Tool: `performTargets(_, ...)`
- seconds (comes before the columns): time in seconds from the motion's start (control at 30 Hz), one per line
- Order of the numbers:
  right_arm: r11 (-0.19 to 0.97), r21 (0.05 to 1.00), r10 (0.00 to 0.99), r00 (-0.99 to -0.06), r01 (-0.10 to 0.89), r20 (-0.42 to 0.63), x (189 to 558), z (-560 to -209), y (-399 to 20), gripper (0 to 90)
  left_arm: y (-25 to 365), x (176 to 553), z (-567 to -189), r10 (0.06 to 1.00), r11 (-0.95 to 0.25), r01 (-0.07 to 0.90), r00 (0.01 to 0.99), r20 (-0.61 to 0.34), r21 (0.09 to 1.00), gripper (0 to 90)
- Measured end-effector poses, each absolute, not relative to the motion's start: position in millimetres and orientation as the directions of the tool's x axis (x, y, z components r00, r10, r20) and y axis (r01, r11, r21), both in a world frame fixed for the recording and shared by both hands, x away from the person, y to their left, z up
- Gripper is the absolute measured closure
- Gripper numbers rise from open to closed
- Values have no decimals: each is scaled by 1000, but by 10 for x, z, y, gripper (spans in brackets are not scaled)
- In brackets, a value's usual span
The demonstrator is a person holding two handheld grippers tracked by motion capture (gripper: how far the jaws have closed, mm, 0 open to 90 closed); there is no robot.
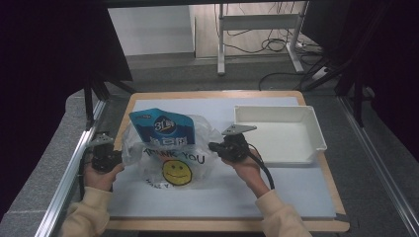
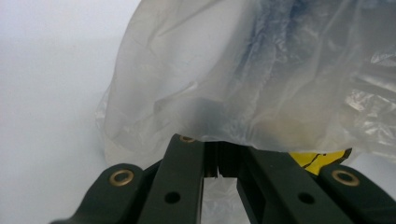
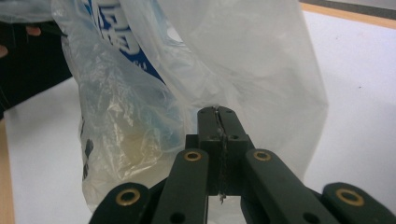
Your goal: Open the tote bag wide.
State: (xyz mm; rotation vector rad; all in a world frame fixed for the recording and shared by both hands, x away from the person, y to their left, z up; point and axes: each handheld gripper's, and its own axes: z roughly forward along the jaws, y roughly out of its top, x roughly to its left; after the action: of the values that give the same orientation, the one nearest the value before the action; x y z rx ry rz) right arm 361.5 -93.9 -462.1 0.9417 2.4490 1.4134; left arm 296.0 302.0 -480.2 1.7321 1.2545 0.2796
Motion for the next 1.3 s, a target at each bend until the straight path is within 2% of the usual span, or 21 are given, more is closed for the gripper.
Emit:
performTargets(0.67, 430, 778, 594, -793, 458, 138, 3537, -4898, -932, 892, 2943, 2937, -5078, 835, -69, 681, 440, -332, 729, 887)
performTargets(1.3, 471, 725, 601, -784, 503, 154, 3502, -5122, -897, 892, 2962, 2879, -5287, 829, -100, 728, 437, -348, 678, 885)
